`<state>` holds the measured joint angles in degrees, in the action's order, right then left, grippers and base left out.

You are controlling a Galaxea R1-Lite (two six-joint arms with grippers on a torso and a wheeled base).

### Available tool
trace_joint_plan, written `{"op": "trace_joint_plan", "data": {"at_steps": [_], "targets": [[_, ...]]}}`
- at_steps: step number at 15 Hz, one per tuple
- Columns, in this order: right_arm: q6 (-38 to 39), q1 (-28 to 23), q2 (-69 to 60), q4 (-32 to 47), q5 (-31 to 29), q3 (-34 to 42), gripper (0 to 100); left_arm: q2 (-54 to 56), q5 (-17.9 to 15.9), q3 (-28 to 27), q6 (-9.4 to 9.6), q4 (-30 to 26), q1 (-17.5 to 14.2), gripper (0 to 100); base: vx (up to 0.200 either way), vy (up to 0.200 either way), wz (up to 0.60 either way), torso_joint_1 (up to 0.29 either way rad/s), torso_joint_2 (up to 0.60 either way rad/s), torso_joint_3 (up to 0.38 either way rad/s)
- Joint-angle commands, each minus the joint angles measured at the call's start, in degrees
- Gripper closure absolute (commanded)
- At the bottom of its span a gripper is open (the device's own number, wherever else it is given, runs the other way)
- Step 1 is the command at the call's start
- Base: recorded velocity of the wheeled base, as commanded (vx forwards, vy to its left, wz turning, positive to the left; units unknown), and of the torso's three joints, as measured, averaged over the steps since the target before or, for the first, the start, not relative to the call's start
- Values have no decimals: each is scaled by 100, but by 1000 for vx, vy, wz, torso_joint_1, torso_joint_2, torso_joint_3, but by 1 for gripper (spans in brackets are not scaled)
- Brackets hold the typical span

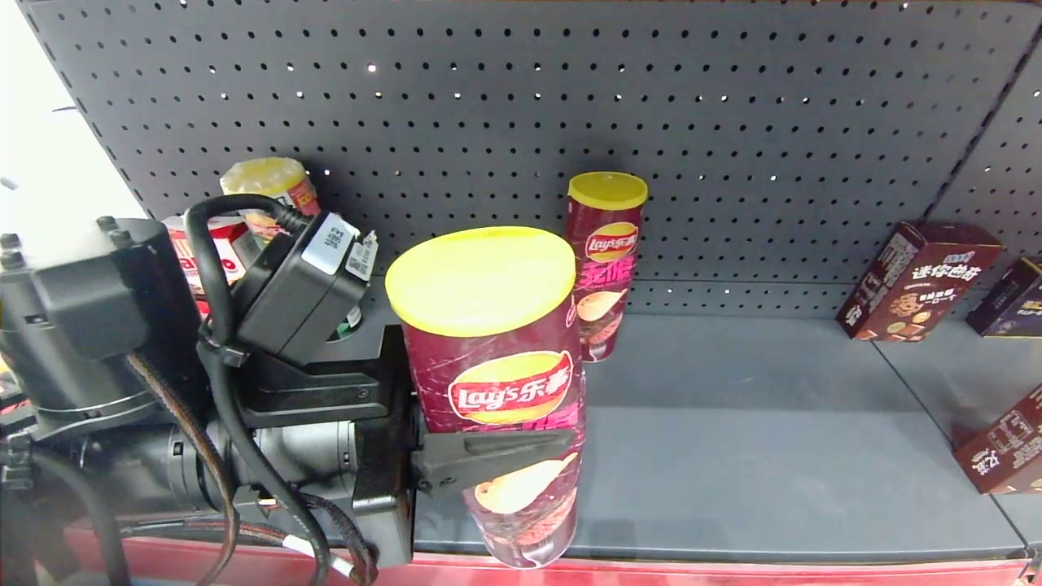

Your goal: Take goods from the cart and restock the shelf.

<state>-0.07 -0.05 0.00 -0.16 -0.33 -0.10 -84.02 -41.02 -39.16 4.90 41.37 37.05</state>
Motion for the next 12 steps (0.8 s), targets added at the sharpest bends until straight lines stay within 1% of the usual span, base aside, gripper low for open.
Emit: {"op": "trace_joint_plan", "data": {"at_steps": [1,6,8,9,10,12], "targets": [[-1,5,0,-2,-2,1,0,8,6,-4,2,2,4,100,0,0,0,0,0,0],[-1,5,0,-2,-2,1,0,17,94,84,11,2,-31,100,0,0,0,0,0,0],[-1,5,0,-2,-2,1,0,17,94,66,11,2,-163,100,0,0,0,0,0,0],[-1,5,0,-2,-2,1,0,17,103,84,11,2,-172,100,0,0,0,0,0,0],[-1,5,0,-2,-2,1,0,26,138,101,11,2,-180,100,0,0,0,0,0,0],[-1,5,0,7,-2,1,0,35,340,110,20,2,-180,100,0,0,0,0,0,0]]}}
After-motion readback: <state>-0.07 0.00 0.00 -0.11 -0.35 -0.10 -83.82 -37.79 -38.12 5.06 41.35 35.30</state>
